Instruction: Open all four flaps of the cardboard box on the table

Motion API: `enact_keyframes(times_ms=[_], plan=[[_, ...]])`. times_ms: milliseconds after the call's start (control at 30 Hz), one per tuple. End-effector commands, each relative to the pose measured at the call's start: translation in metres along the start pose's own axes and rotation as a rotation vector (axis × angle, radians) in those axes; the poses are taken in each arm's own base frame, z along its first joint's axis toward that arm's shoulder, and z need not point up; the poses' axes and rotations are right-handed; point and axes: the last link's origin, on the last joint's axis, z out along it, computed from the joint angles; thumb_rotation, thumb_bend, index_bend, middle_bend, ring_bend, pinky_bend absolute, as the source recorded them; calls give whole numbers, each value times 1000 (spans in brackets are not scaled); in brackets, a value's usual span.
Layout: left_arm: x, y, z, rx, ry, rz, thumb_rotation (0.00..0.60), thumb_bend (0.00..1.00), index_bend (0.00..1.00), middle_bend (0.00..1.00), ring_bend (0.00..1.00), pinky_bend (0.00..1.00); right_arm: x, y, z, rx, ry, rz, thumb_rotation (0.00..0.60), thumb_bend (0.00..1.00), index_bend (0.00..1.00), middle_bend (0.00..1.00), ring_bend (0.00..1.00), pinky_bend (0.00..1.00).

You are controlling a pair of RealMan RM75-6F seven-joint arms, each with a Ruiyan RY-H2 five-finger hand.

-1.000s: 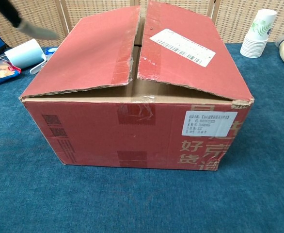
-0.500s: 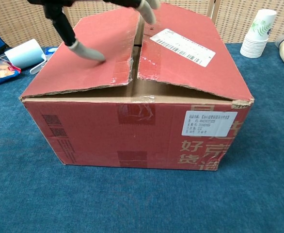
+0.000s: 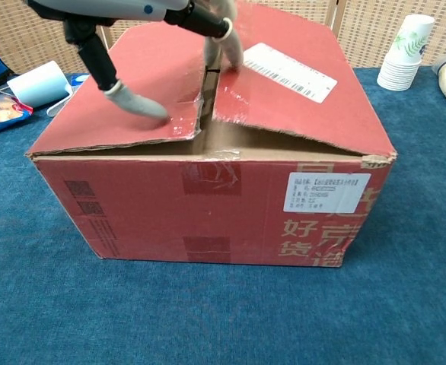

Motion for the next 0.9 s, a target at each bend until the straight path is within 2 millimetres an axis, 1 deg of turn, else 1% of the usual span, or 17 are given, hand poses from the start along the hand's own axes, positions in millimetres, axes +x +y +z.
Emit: enact_keyframes(times_ms=[33, 233, 367, 500, 767, 867, 900], plan=[[-1, 1, -2, 1, -8, 1, 305, 1, 176, 368, 137, 178, 0, -1, 0, 1, -1, -2, 600, 82, 0, 0, 0, 0], [-1, 2, -1, -1, -14, -1, 304, 0, 176, 369, 140, 182, 0, -1, -1, -1, 2, -2, 600, 82, 0, 0, 0, 0], [7, 4, 0, -2, 26, 10, 305, 0, 181, 372, 147, 187, 0, -1, -1, 0, 3, 1, 600, 82, 0, 0, 0, 0], [13, 0, -9, 8, 56, 38, 308, 0, 191, 387, 165, 211, 0, -1, -1, 4, 0, 1, 600, 82, 0, 0, 0, 0], [17, -8, -34, 28, 77, 65, 303, 0, 225, 403, 170, 217, -2, -3, -1, 11, -9, -4, 600, 82, 0, 0, 0, 0], [18, -13, -41, 49, 103, 58, 305, 0, 226, 366, 163, 217, -3, -4, -1, 15, -15, -7, 600, 82, 0, 0, 0, 0], [18, -14, -42, 52, 109, 59, 303, 0, 225, 333, 151, 216, -3, -4, -1, 16, -16, -7, 600, 82, 0, 0, 0, 0]])
